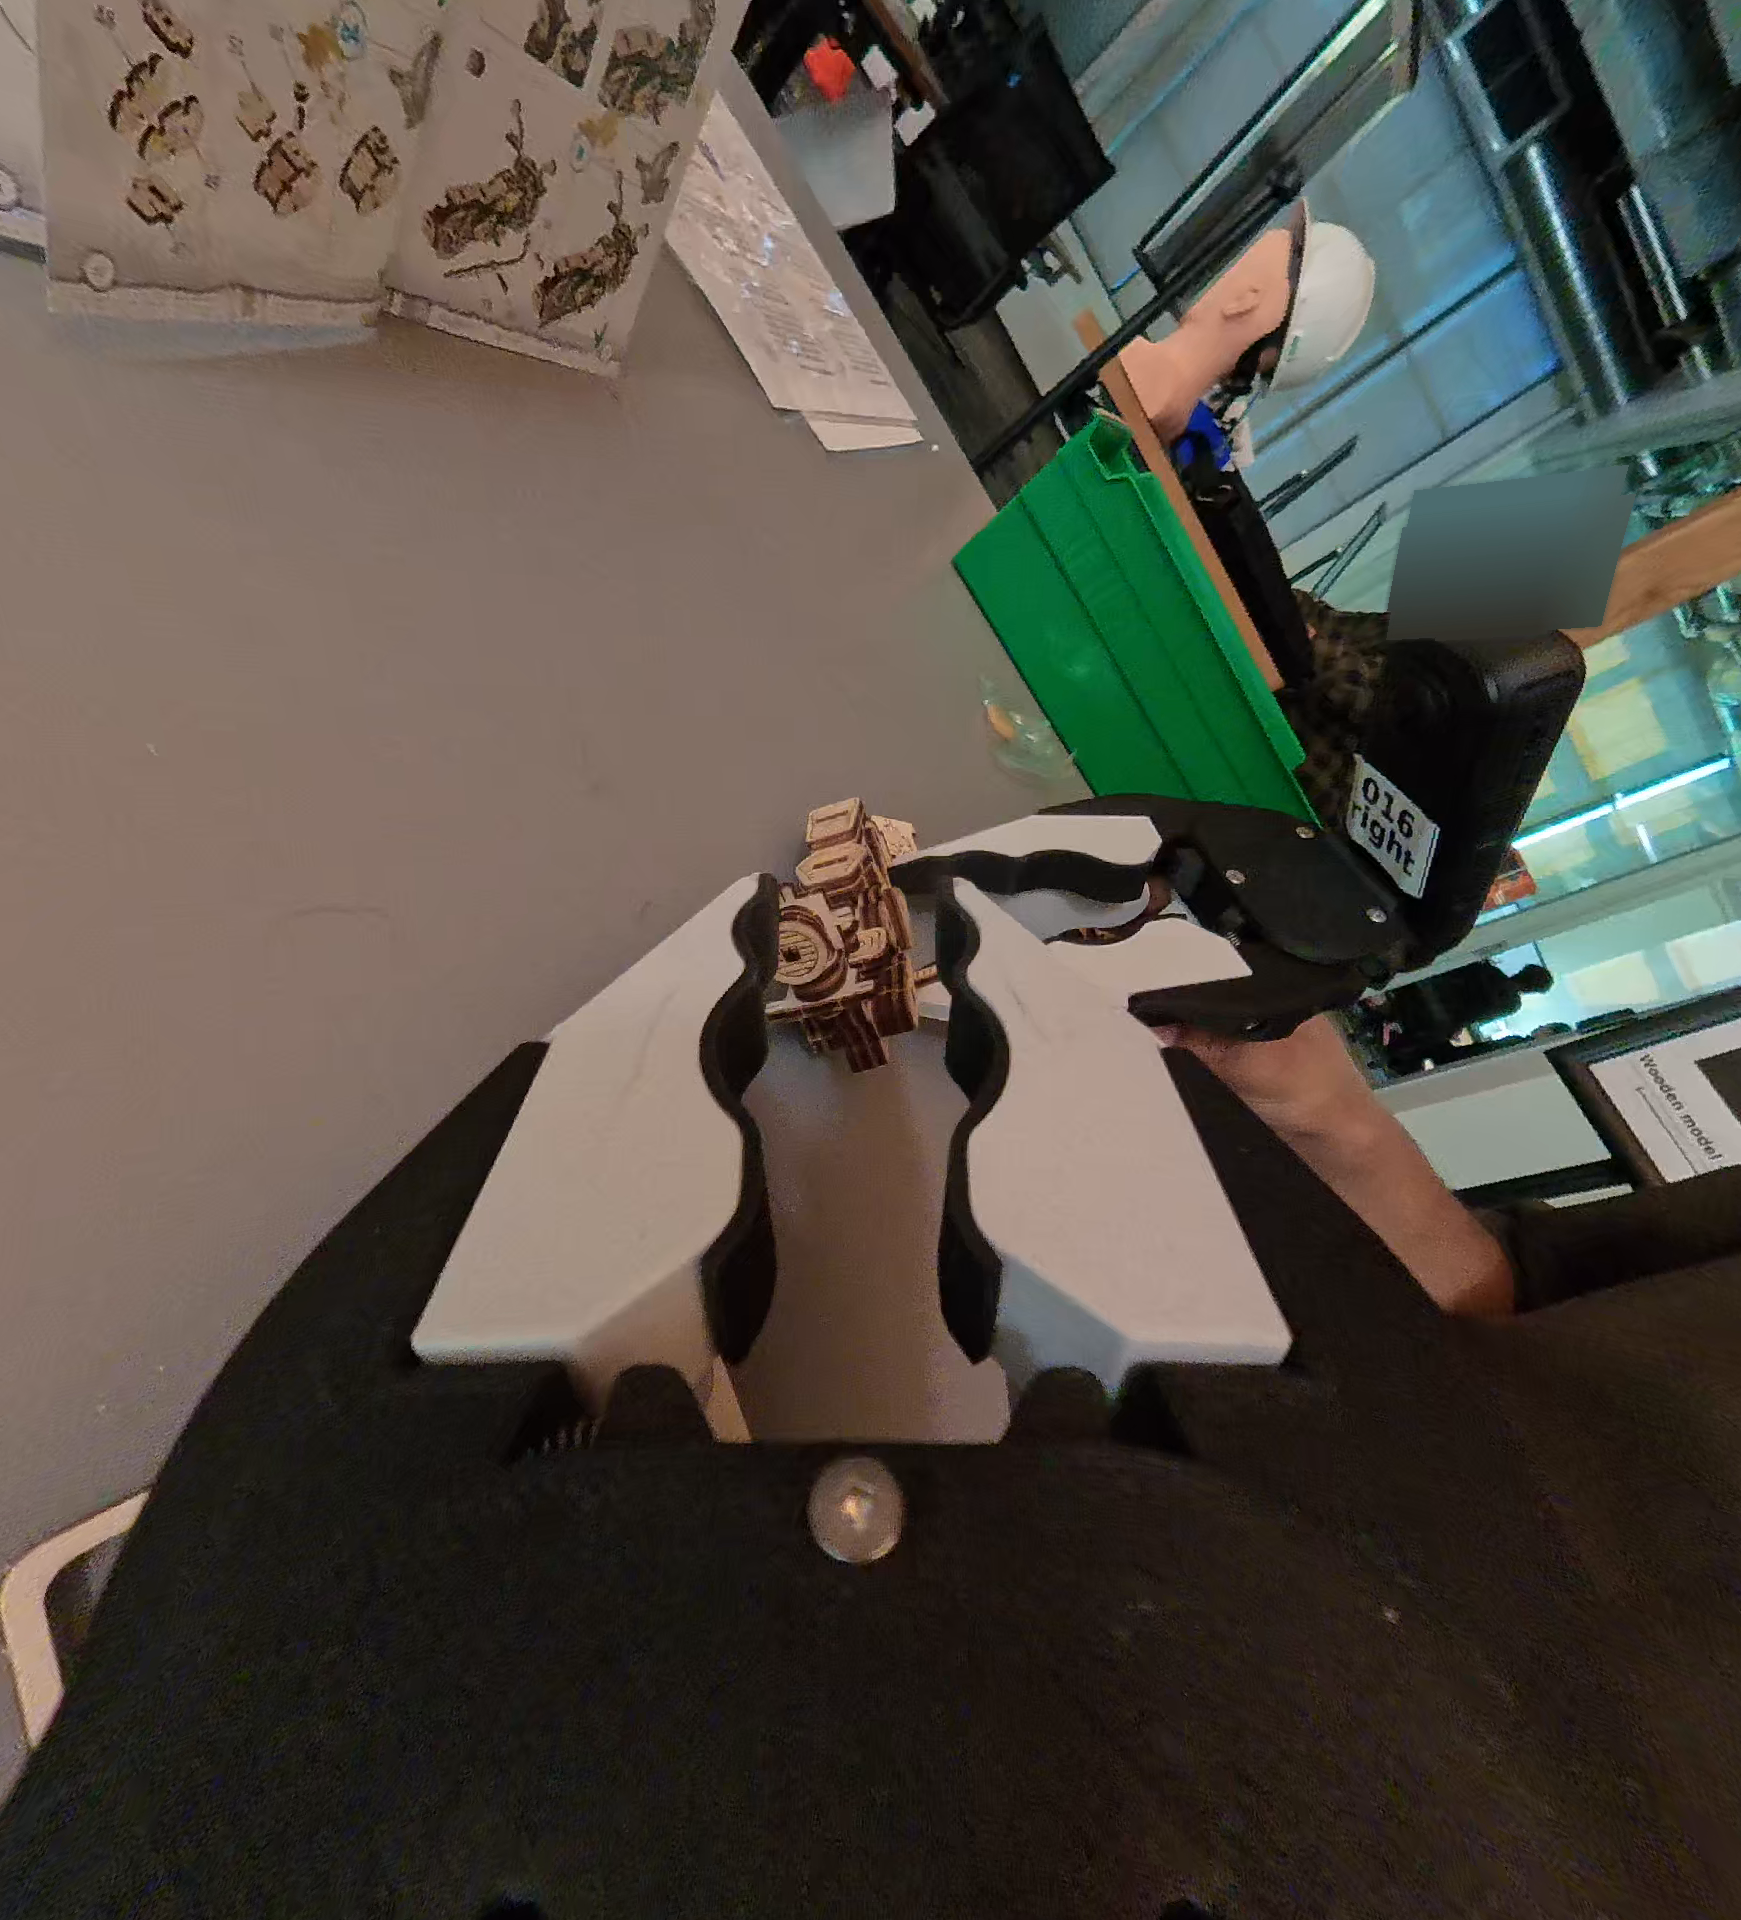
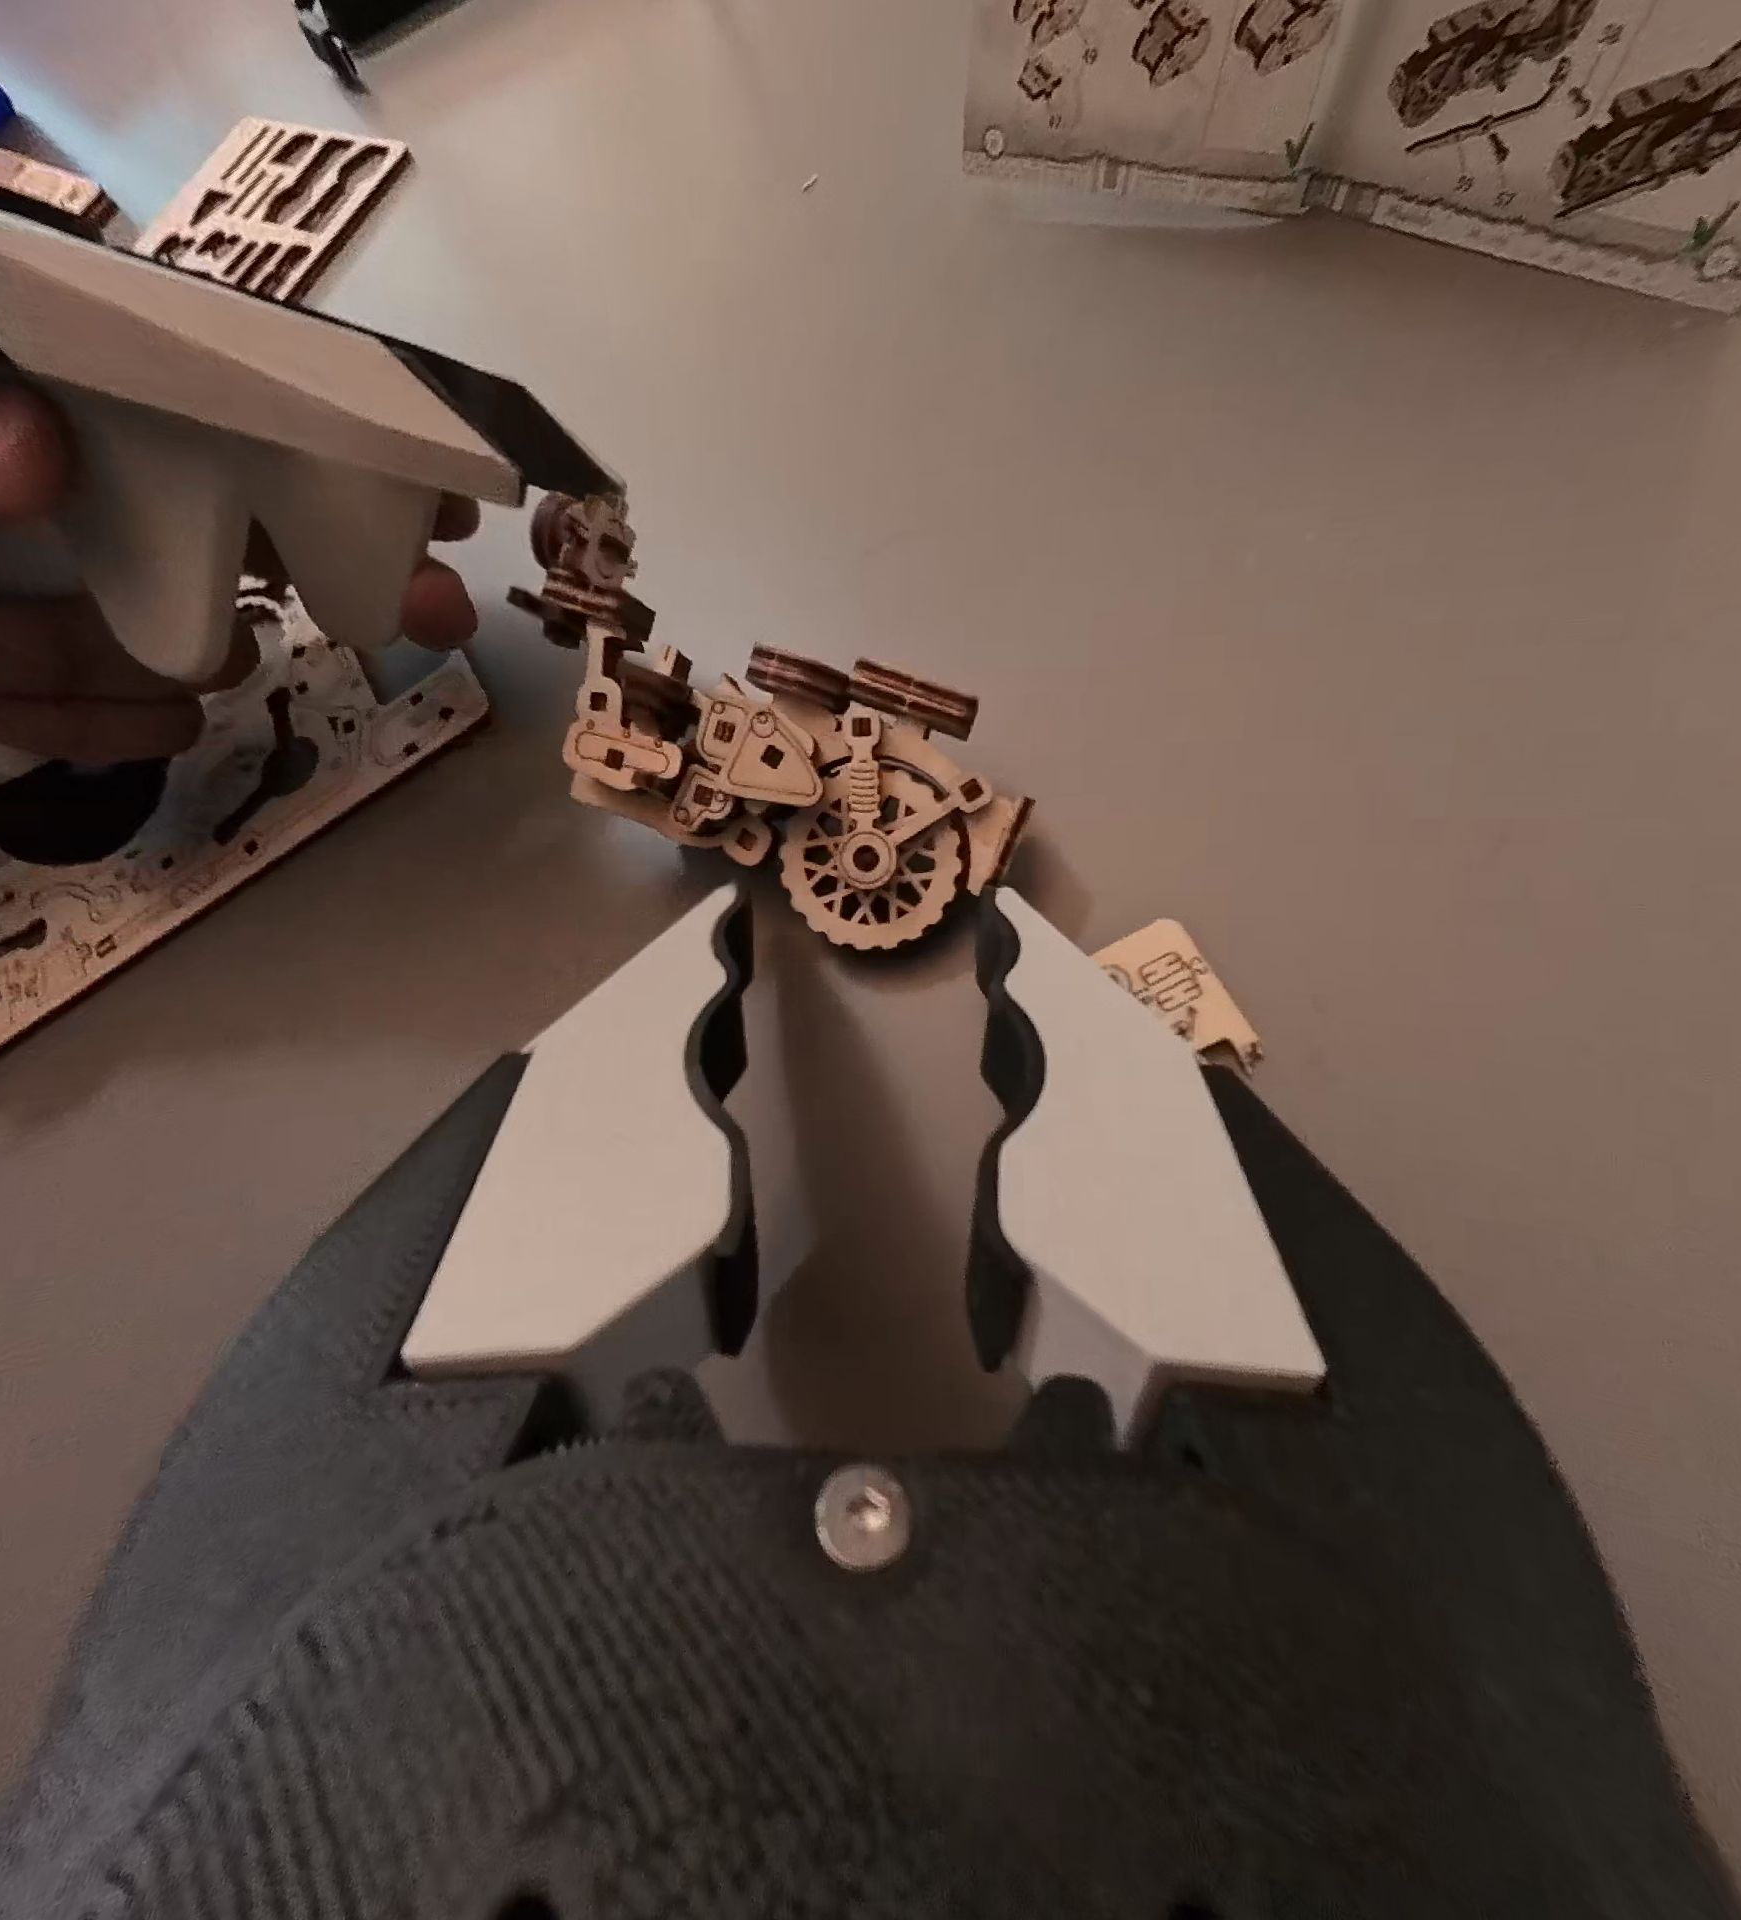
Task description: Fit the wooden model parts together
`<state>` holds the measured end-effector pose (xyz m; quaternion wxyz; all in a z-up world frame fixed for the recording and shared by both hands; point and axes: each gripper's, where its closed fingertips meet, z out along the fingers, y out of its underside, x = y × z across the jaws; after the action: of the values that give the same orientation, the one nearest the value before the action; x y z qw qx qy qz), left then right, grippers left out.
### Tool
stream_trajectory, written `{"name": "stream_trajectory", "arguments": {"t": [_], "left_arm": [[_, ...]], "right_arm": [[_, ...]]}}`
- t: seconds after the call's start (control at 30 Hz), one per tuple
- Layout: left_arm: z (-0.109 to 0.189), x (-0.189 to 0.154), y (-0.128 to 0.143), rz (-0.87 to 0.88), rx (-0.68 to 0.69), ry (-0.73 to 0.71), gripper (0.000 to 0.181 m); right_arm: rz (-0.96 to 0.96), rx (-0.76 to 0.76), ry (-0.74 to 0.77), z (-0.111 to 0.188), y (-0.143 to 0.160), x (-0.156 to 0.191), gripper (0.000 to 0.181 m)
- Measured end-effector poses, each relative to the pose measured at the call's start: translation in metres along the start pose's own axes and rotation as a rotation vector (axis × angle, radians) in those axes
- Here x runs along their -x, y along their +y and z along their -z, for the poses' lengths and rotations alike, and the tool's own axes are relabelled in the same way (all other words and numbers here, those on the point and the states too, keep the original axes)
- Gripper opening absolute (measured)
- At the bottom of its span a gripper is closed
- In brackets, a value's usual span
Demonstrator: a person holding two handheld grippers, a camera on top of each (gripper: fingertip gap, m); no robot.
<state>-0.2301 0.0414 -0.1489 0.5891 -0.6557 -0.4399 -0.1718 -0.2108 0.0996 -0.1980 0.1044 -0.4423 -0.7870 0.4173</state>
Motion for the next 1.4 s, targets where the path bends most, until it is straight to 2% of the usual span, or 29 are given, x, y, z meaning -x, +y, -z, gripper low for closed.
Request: {"name": "stream_trajectory", "arguments": {"t": [0.27,0.37,0.63,0.77,0.93,1.4], "left_arm": [[0.001,0.002,0.001,-0.019,0.008,-0.004,0.024],[0.002,0.006,0.001,-0.058,0.007,-0.045,0.006],[0.002,-0.004,0.002,-0.160,0.010,-0.011,0.006],[0.003,-0.010,0.005,-0.257,0.023,0.005,0.005],[0.004,-0.019,0.008,-0.350,0.031,0.027,0.005],[0.003,-0.031,0.014,-0.404,0.045,0.083,0.006]], "right_arm": [[0.050,0.021,0.029,0.001,0.003,0.000,0.039],[0.035,0.021,0.018,0.002,0.003,0.000,0.037],[0.002,0.013,-0.015,0.005,0.002,-0.001,0.037],[0.007,-0.009,-0.040,0.008,-0.002,0.000,0.044],[-0.045,-0.027,-0.148,0.012,-0.003,0.006,0.055],[-0.196,-0.085,-0.217,0.022,-0.012,-0.002,0.059]]}}
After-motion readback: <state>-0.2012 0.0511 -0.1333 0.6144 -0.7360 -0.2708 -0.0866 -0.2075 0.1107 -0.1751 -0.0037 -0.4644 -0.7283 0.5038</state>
